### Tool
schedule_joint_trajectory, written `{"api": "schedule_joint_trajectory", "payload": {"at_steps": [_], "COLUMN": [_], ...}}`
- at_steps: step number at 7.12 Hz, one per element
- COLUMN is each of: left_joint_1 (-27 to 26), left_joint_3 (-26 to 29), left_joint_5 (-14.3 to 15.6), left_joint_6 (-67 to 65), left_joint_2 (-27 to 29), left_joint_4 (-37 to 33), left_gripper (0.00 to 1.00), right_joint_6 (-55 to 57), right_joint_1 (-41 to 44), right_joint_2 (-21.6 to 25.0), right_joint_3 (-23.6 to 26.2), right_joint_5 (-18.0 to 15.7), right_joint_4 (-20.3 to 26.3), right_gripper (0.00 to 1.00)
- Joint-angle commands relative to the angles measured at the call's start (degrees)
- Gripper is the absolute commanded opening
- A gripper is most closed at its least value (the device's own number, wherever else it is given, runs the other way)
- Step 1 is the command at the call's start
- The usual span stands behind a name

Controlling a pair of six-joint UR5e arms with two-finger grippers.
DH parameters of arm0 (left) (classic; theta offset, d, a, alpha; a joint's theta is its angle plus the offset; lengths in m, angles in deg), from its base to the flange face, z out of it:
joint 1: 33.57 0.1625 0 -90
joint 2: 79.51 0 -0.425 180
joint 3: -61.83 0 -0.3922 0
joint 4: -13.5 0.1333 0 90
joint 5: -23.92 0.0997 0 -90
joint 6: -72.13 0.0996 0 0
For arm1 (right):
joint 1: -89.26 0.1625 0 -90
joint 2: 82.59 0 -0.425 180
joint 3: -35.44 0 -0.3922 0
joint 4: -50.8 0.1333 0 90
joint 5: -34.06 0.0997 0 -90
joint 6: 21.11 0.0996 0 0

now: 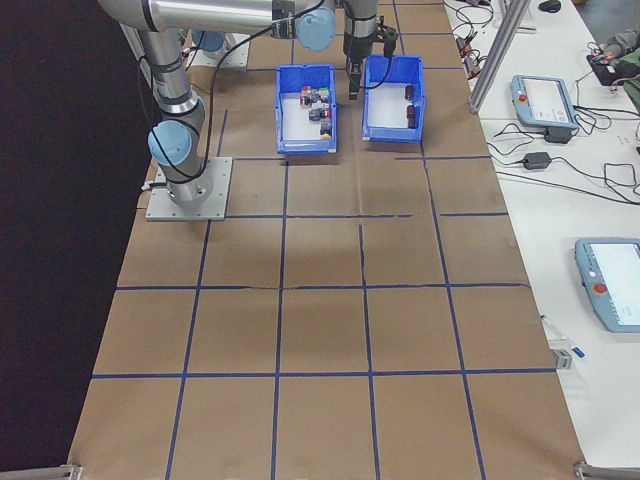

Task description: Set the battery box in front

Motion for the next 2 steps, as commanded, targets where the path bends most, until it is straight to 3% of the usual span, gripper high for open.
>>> {"api": "schedule_joint_trajectory", "payload": {"at_steps": [1,2], "left_joint_1": [0.0,0.0], "left_joint_3": [0.0,0.0], "left_joint_5": [0.0,0.0], "left_joint_6": [0.07,0.07], "left_joint_2": [0.03,-0.06], "left_joint_4": [0.01,0.01], "left_gripper": [0.98,0.98], "right_joint_6": [0.0,0.0], "right_joint_1": [0.0,0.0], "right_joint_2": [-0.09,0.0], "right_joint_3": [0.04,0.04], "right_joint_5": [0.04,0.04], "right_joint_4": [0.1,0.18], "right_gripper": [1.0,1.0]}}
